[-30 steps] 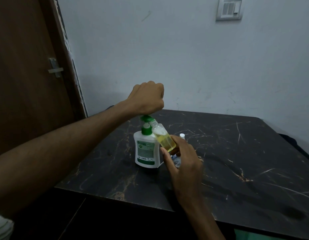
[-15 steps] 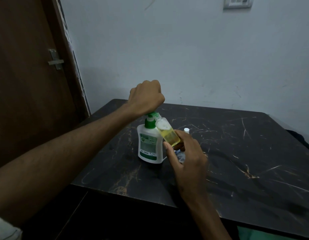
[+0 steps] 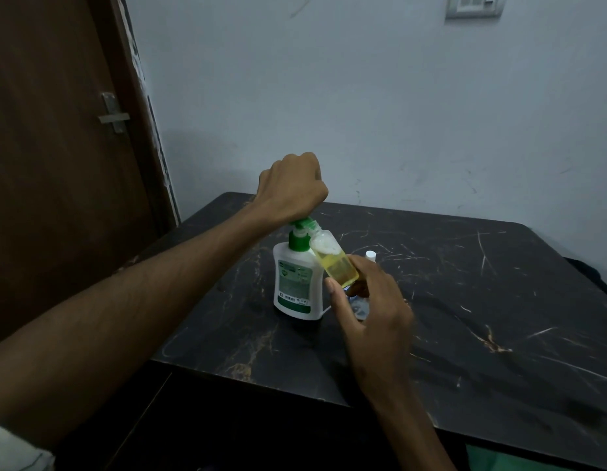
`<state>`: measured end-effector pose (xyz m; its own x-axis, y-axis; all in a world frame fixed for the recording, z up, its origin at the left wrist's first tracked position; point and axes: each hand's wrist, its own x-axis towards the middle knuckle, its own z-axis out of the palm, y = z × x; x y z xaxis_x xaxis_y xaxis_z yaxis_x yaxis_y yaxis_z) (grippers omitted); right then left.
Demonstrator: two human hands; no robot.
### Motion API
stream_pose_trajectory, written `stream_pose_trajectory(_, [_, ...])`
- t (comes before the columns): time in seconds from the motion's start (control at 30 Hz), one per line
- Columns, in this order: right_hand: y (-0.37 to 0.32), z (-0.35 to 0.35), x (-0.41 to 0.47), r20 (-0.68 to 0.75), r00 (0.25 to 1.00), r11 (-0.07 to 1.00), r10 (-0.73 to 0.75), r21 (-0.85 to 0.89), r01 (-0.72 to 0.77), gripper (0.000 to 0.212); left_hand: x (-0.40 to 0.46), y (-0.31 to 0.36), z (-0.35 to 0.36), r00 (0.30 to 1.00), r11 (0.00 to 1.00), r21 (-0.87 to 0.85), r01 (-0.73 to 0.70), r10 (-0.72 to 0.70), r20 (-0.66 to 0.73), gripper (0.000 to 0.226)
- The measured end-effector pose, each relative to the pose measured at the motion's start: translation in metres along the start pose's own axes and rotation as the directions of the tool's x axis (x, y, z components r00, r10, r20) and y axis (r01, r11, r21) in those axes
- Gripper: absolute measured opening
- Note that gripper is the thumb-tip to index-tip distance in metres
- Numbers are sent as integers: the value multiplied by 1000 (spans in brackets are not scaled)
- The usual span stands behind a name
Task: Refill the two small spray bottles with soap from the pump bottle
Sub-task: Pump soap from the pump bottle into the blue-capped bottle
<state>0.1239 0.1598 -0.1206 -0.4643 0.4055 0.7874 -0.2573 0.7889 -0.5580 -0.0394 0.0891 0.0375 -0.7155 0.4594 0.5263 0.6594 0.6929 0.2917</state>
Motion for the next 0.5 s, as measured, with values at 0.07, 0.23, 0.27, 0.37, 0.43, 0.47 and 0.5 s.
stream_pose_trajectory(0.07, [-2,-1,0,-2,1000,1000,5,-2,-5,42,-1,1,0,1000,998,-62,22,-22,1,14])
stream_pose_trajectory(0.23, [-4,-3,1,11,1000,1000,12,-13,-12,41,-3,-5,3,997,983,-171,68,-63,38,24])
stream_pose_trajectory(0.27, [-5,-3,1,14,1000,1000,14,-14,-14,41,-4,-5,4,997,985,-156,72,-68,27,23])
stream_pose_trajectory(0.37, [-6,-3,1,20,1000,1000,23,-12,-23,41,-6,-6,7,997,992,-107,70,-73,-33,17])
stream_pose_trajectory(0.43, [-6,-4,1,14,999,999,30,-12,-30,42,-6,-5,6,994,994,-85,66,-73,-82,16])
stream_pose_trajectory(0.47, [-7,-4,1,11,999,999,32,-4,-32,42,-6,-4,5,992,994,-81,74,-82,-99,17])
stream_pose_trajectory(0.5, [-7,-5,1,10,999,999,31,5,-31,41,-6,-4,2,990,992,-88,89,-98,-106,17])
